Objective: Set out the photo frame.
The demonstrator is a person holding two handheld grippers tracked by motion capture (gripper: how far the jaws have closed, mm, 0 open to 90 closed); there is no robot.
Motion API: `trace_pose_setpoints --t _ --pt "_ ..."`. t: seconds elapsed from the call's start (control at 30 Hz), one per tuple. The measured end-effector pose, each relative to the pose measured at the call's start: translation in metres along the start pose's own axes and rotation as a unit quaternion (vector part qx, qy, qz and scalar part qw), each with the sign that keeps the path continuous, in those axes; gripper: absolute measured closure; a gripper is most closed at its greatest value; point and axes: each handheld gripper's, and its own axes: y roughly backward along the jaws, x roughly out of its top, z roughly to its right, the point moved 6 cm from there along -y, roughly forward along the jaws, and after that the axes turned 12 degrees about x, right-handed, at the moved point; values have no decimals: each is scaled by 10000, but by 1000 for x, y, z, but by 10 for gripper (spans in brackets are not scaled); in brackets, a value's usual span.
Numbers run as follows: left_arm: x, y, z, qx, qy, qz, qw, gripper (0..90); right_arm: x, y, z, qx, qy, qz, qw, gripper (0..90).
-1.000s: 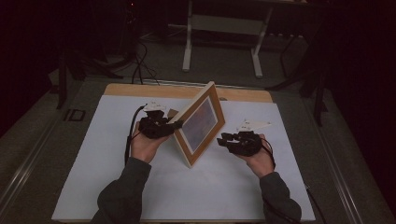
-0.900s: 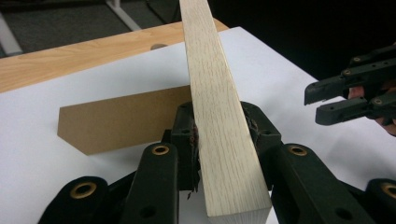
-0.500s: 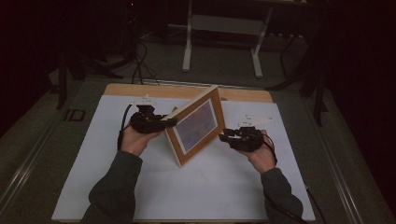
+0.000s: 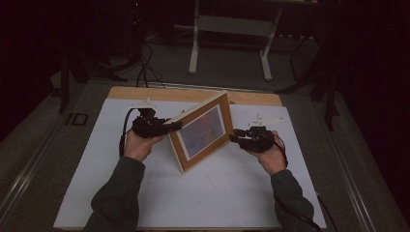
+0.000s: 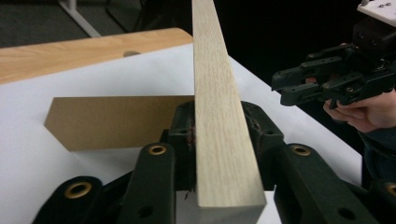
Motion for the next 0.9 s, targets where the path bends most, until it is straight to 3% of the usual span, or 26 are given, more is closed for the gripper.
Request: trace_pose_setpoints --t 0.13,0.2,0.23,0.33,0.63,0.8,0.9 --pt "-5 -1 8 314 -57 168 9993 655 4 -1 6 -45 -68 41 10000 654" --pt "-6 -1 9 363 -39 219 9991 656 7 -2 9 -94 -85 54 9999 647" --pt "-8 -1 11 521 24 331 9981 656 9 -3 12 -131 -96 53 9999 644" --pt "-11 -2 13 689 115 441 9966 661 12 -5 16 -197 -107 31 9997 641" --pt "-20 -5 18 971 292 617 9929 638 22 -12 29 -345 -191 -41 9992 623" --pt "-23 -5 16 907 396 644 9930 727 25 -15 35 -408 -204 -104 9989 619" --pt "-23 -4 12 617 450 593 9953 749 28 -16 38 -446 -221 -120 9987 619"
